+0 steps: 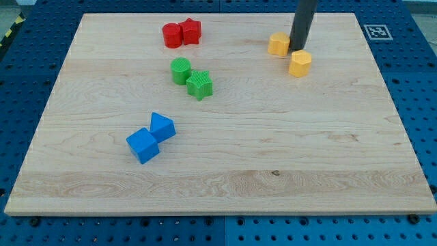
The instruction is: Push the yellow heart to the right of the red star
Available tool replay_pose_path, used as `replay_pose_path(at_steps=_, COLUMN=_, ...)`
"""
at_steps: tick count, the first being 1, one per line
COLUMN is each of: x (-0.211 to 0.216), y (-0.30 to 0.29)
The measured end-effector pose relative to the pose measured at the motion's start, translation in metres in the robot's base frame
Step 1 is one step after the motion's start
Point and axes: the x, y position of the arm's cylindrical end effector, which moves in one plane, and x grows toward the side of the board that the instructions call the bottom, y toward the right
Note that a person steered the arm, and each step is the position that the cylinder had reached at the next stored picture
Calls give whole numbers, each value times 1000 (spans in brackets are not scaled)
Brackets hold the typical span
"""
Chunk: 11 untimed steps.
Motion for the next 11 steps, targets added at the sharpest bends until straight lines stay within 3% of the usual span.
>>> replay_pose_path(at_steps=2, x=-17, y=-38)
replay_pose_path(at_steps=3, x=20, y=-15)
replay_pose_path(at_steps=4, x=21, y=-37)
replay_pose_path(at_steps=6, x=-30, y=-83)
replay_pose_path(at_steps=7, x=-36, y=-74)
replay_pose_path(at_steps=9, x=-40, y=-130)
replay_pose_path(at_steps=11, x=-40, y=-136)
